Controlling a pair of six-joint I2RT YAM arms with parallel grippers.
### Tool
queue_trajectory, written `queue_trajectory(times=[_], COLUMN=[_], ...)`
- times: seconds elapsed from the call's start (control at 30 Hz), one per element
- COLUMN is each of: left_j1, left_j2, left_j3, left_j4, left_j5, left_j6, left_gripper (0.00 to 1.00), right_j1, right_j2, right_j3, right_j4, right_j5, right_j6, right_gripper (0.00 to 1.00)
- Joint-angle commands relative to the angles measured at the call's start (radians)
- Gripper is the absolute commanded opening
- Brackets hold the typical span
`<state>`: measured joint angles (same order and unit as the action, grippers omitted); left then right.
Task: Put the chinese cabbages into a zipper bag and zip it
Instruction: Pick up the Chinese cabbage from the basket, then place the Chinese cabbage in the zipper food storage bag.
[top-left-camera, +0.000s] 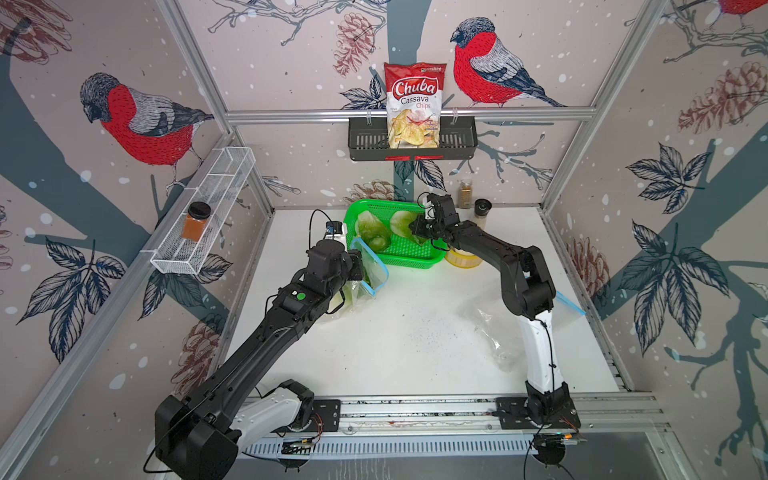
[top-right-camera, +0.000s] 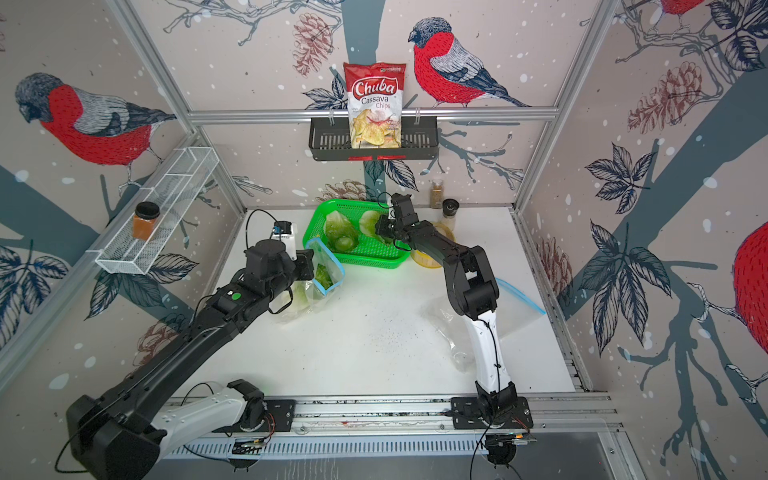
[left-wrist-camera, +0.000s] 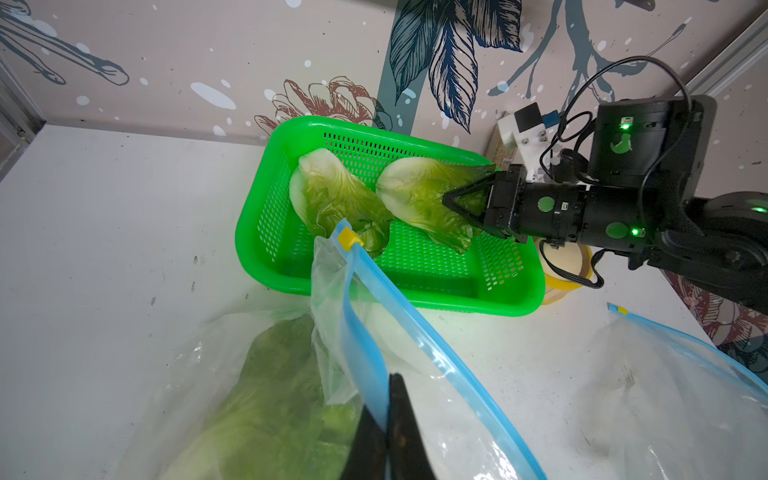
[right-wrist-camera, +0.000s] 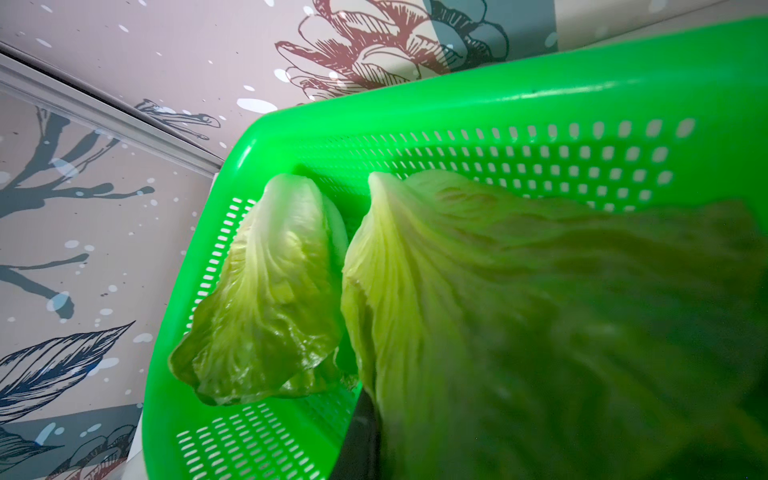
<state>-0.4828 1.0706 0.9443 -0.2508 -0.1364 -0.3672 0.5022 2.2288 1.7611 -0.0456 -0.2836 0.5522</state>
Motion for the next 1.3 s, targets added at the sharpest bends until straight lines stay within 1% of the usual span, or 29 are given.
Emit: queue_trajectory(times=[0.0, 0.07, 0.3, 0.5, 0.67, 0.83, 0.9, 0.93, 1.0, 1.13, 1.2, 1.27], left_j1=[0.003, 0.003, 0.003, 0.003, 0.0, -0.005, -0.007, -0.006, -0.008, -0.008, -0.008, -0.008], left_j2=[-0.006, -0.007, -0.003, 0.015, 0.038, 0.038, 0.036, 0.037, 0.032, 0.01, -0.002, -0.014], left_j3=[0.004, 0.004, 0.005, -0.006, -0.004, -0.01, -0.011, -0.01, -0.01, -0.021, -0.024, -0.025], left_j4=[0.024, 0.021, 0.016, 0.02, 0.024, 0.051, 0.055, 0.055, 0.057, 0.08, 0.086, 0.091], left_j5=[0.01, 0.014, 0.046, 0.083, 0.094, 0.1, 0.099, 0.099, 0.108, 0.123, 0.138, 0.155], left_j6=[0.005, 0.01, 0.019, 0.018, 0.005, 0.005, 0.007, 0.007, 0.008, 0.017, 0.021, 0.027], left_gripper=[0.0, 0.0, 0.0, 0.0, 0.0, 0.0, 0.0, 0.0, 0.0, 0.0, 0.0, 0.0], right_j1=[0.005, 0.01, 0.02, 0.072, 0.187, 0.327, 0.383, 0.411, 0.455, 0.507, 0.524, 0.538], right_j2=[-0.075, -0.13, -0.324, -0.557, -0.79, -0.943, -0.969, -1.001, -1.011, -0.985, -0.979, -0.94], right_j3=[-0.072, -0.119, -0.311, -0.483, -0.6, -0.638, -0.637, -0.635, -0.62, -0.577, -0.573, -0.561], right_j4=[0.137, 0.153, 0.203, 0.162, 0.071, -0.064, -0.116, -0.139, -0.182, -0.279, -0.286, -0.299], right_j5=[0.007, 0.033, 0.057, 0.119, 0.225, 0.273, 0.301, 0.304, 0.305, 0.314, 0.307, 0.294], right_j6=[-0.007, -0.024, -0.051, -0.109, -0.203, -0.267, -0.286, -0.296, -0.305, -0.313, -0.322, -0.33], right_gripper=[0.05, 0.02, 0.0, 0.0, 0.0, 0.0, 0.0, 0.0, 0.0, 0.0, 0.0, 0.0])
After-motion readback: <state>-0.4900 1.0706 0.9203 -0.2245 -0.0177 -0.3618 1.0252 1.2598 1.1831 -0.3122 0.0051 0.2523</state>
